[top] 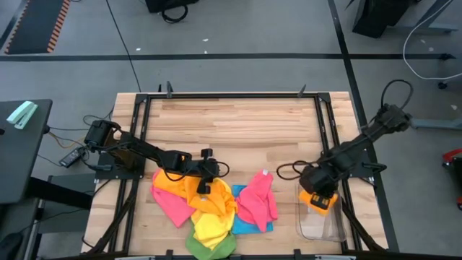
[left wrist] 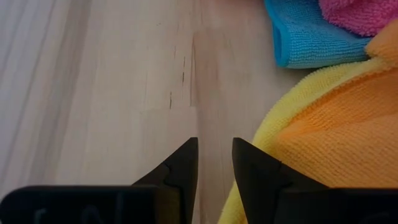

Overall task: Fold microfiber towels
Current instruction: Put the folded orange towel into the transparent bin

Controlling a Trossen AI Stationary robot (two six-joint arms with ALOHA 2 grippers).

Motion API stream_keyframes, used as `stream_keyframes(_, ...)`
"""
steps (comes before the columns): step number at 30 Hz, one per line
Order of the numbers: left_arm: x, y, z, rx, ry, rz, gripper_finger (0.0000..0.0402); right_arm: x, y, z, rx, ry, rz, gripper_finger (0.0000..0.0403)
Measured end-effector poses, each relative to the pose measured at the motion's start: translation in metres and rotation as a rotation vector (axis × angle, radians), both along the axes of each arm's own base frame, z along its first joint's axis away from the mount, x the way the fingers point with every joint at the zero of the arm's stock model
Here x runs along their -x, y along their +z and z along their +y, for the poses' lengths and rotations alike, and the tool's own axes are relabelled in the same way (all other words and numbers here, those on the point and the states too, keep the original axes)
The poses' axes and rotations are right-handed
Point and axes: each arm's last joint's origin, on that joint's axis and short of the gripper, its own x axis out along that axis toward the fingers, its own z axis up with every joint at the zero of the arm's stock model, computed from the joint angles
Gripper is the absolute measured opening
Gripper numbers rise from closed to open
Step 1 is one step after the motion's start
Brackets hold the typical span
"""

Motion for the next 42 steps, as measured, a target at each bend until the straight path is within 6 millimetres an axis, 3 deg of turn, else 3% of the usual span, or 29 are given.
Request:
stream_keyframes(5, 0.0, 0.0, 0.0, -0.014, -0.015, 0.002, 0.0107, 0.008, -0.01, 0.013, 0.008, 0.176, -0.03, 0.0044)
stream_keyframes(16, 0.0, 0.001, 0.0, -0.055, -0.057, 0.005, 0.0107, 0.002, -0.079, 0.031, -0.052, 0.333, -0.023, 0.0044)
stream_keyframes(23, 0.0, 0.001, 0.0, -0.057, -0.059, 0.005, 0.0107, -0.01, -0.106, 0.042, -0.09, 0.584, -0.071, 0.0044)
stream_keyframes(32, 0.0, 0.001, 0.0, -0.057, -0.059, 0.006, 0.0107, -0.021, -0.128, 0.057, -0.209, 0.612, -0.065, 0.0045)
stream_keyframes(42, 0.0, 0.0, 0.0, -0.056, -0.057, 0.011, 0.0107, -0.025, -0.13, 0.061, -0.216, 0.563, -0.078, 0.0048)
